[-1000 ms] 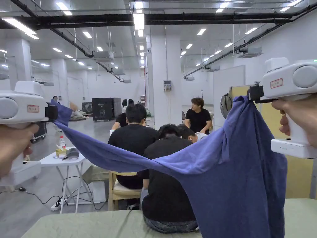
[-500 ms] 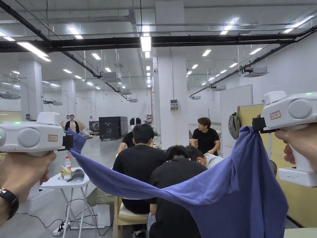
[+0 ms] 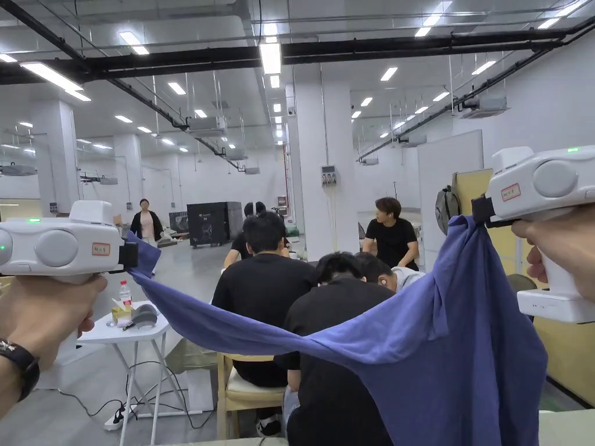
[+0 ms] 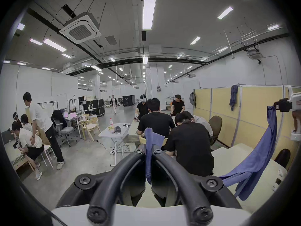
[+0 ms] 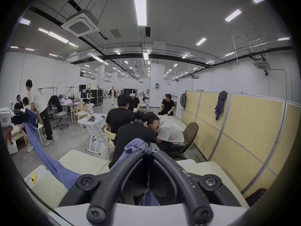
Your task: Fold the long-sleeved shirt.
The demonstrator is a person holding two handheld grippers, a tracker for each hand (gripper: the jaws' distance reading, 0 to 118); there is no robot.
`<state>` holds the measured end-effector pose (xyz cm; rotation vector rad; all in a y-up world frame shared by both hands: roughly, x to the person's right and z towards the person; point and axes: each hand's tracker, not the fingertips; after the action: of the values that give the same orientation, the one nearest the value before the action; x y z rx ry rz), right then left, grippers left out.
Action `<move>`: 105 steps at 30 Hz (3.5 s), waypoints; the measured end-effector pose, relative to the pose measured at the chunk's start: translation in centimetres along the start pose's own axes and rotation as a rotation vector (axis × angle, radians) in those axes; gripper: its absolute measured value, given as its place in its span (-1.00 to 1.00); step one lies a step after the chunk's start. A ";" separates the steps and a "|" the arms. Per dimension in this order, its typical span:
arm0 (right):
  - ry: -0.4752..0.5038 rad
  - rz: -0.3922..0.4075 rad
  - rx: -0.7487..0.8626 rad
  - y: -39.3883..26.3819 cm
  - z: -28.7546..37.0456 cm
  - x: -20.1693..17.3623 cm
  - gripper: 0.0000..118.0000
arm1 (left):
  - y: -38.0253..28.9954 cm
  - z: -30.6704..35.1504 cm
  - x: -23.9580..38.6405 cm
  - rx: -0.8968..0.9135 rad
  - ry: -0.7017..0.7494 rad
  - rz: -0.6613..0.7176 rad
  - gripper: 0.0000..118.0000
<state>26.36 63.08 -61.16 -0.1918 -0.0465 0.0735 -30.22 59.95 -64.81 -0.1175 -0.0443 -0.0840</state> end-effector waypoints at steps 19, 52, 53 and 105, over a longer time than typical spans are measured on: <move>0.029 0.020 -0.243 -16.8 -10.2 -0.4 -0.97 | -14.9 -9.7 3.3 -0.210 -0.074 0.032 -0.93; 0.212 -0.065 -0.613 -52.4 21.8 -7.7 -0.97 | -47.3 19.0 -2.8 -0.706 -0.047 0.149 -0.93; 0.223 -0.077 -0.620 -52.7 22.2 -7.7 -0.97 | -47.5 19.5 -3.2 -0.711 -0.032 0.154 -0.93; 0.255 -0.031 -0.412 -50.4 25.8 -9.5 -0.99 | -46.4 22.5 18.8 -0.791 -0.367 0.015 -0.56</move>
<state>19.01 17.88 -26.58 -0.6105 0.1912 0.0071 -16.43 15.21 -36.23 -0.9234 -0.3771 -0.0601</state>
